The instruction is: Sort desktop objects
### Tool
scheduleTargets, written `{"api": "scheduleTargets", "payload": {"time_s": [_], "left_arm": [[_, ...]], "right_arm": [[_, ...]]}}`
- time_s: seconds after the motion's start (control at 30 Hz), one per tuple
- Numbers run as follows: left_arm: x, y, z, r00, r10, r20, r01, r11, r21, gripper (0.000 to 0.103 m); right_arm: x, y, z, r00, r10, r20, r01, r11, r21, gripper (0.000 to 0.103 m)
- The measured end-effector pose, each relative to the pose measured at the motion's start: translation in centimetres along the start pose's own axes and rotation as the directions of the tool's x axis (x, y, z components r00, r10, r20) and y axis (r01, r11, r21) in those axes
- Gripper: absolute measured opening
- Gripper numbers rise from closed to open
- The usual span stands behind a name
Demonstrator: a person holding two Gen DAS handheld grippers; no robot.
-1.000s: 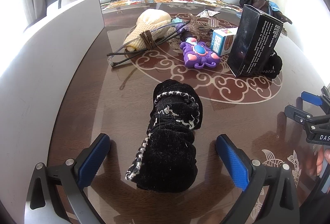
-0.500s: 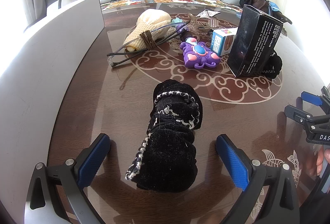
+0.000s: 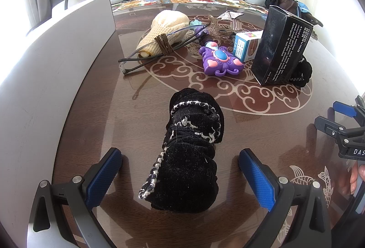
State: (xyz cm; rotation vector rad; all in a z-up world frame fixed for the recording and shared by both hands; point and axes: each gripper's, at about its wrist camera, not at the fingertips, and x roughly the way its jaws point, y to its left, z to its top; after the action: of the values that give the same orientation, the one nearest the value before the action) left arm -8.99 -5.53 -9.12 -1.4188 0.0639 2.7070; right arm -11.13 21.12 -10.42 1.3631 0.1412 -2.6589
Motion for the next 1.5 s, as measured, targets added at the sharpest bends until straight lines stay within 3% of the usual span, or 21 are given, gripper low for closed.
{"api": "scheduleTargets", "payload": {"time_s": [1.5], "left_arm": [[-0.10, 0.02, 0.04, 1.000, -0.008, -0.004, 0.008, 1.000, 0.007, 0.103]], "right_arm": [[-0.09, 0.01, -0.08, 1.000, 0.001, 0.000, -0.001, 1.000, -0.001, 0.103]]}}
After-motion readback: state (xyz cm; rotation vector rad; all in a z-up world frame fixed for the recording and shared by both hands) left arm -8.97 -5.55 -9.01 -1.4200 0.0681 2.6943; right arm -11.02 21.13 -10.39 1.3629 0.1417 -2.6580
